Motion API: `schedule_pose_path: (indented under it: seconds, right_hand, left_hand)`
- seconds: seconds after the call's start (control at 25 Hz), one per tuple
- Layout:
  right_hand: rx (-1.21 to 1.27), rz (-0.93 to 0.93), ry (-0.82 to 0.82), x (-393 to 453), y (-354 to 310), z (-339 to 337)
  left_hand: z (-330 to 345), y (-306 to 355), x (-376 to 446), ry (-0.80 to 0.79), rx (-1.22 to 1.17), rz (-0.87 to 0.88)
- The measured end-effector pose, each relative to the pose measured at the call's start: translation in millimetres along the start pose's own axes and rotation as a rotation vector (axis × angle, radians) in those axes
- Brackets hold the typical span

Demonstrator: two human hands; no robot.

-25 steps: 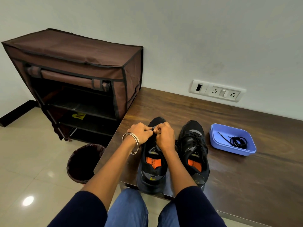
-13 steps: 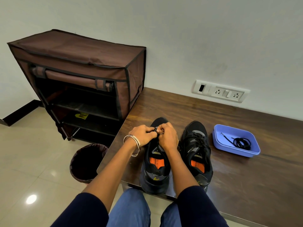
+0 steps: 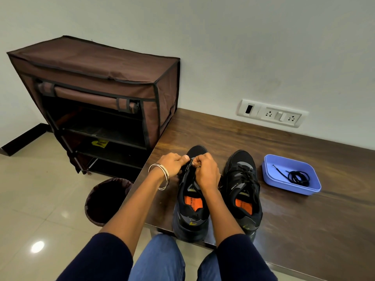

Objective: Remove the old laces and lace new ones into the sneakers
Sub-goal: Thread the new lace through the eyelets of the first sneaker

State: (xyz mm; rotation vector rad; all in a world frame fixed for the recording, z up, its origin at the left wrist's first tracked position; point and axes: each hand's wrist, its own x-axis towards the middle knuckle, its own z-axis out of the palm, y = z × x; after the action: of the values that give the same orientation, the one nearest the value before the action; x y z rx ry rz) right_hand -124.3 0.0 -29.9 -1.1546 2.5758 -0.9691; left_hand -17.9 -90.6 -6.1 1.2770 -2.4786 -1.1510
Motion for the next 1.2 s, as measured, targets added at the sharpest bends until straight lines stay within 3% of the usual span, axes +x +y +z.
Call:
schedule_pose_path:
  seconds: [0.28, 0.44, 0.6, 0.72, 0.88, 1.08, 1.2]
  right_hand:
    - [-0.031, -0.071, -0.13, 6.4, 1.9, -7.1]
    - [-0.056, -0.058, -0.094, 6.8, 1.2, -2.1]
    - [0.033, 0.071, -0.023, 8.0, 1.2, 5.9]
    - [-0.086, 0.039, -0.032, 8.0, -1.4, 2.7]
    - [-0.123, -0.074, -0.051, 6.9, -0.1, -0.4]
    - [-0.01, -0.008, -0.011, 6.9, 0.1, -0.4]
    - [0.043, 0.036, 0.07, 4.6, -2.3, 0.3]
  left_hand:
    - [8.2, -0.4, -0.7, 0.156, 0.07, 0.001]
    - [12.2, -1.9, -1.2, 0.205, 0.02, -0.014]
    - [12.9, -4.6, 5.1, 0.192, -0.168, -0.06]
    - [11.8, 0.2, 5.5, 0.154, -0.206, -0.06]
    - [10.7, 2.9, 5.3, 0.142, -0.17, -0.056]
    - [5.8, 6.9, -0.8, 0.12, 0.034, -0.017]
    - [5.2, 8.2, -1.8, 0.068, -0.052, -0.016]
